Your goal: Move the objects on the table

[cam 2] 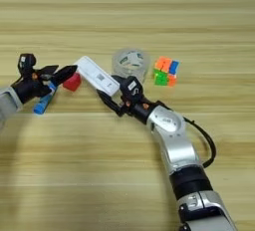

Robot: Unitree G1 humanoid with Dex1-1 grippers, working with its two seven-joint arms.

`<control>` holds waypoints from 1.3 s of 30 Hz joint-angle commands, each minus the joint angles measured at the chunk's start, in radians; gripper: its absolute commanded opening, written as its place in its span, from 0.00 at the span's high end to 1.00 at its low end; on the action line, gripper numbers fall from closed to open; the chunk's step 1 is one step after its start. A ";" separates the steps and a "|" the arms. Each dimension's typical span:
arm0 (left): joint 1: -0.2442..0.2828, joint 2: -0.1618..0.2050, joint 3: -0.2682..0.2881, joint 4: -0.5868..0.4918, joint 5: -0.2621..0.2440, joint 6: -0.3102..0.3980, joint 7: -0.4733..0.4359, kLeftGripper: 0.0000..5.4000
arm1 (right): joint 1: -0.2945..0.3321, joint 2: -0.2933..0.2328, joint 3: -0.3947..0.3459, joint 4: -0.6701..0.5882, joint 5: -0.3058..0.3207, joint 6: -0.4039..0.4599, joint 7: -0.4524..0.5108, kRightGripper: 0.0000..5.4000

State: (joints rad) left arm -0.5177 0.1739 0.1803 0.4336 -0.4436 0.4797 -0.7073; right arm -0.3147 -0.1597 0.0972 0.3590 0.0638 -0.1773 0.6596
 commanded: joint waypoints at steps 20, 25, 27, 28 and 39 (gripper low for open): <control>0.003 -0.016 0.009 -0.066 -0.087 0.113 0.034 0.00 | 0.009 -0.007 0.016 -0.123 0.026 0.030 -0.008 0.46; 0.004 -0.013 0.008 -0.064 -0.087 0.105 0.034 0.00 | 0.015 -0.012 0.015 -0.136 0.030 0.033 -0.010 0.46; 0.004 -0.013 0.008 -0.062 -0.086 0.102 0.035 0.00 | 0.018 -0.012 0.017 -0.142 0.030 0.034 -0.010 0.46; 0.004 -0.013 0.008 -0.059 -0.085 0.101 0.035 0.00 | 0.020 -0.012 0.019 -0.145 0.030 0.035 -0.010 0.46; 0.001 -0.016 0.010 -0.044 -0.094 0.103 0.029 0.00 | 0.029 0.004 0.054 -0.144 0.027 0.030 -0.006 0.46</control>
State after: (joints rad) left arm -0.5021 0.1586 0.1900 0.3784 -0.5310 0.5792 -0.6813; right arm -0.2841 -0.1550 0.1450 0.2217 0.0848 -0.1575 0.6586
